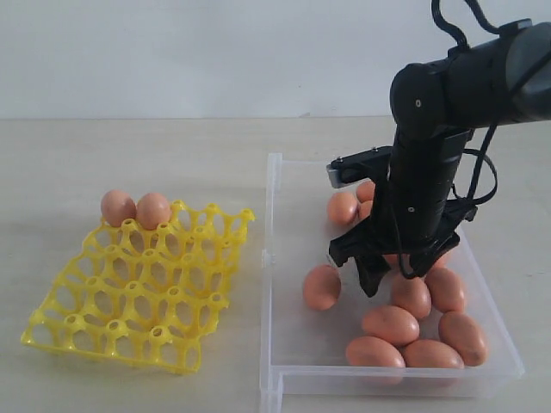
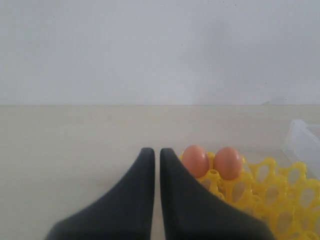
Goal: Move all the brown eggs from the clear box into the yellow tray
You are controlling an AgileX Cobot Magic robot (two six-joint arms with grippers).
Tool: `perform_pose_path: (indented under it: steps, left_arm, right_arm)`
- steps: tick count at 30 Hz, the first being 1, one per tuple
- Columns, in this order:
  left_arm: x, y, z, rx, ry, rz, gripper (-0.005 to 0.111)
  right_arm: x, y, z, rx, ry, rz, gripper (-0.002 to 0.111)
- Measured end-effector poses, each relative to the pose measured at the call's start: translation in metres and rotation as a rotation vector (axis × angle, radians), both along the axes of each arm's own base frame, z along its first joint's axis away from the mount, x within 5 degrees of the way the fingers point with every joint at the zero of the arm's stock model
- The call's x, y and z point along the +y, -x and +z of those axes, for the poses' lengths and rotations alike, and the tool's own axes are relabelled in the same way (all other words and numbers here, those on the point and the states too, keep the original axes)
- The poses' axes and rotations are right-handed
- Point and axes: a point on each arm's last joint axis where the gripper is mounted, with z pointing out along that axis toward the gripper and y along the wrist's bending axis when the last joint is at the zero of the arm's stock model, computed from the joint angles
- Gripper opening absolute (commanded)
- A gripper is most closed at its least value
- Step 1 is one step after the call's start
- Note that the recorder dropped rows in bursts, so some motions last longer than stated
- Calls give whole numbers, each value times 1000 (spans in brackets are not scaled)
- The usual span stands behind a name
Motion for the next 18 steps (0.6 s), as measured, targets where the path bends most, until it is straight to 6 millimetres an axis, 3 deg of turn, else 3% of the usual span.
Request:
perform_pose_path:
  steps: [18]
  left_arm:
    - [0, 0, 0, 0, 0, 0, 4]
  right_arm:
    - [-5, 10, 0, 112, 61, -125, 62]
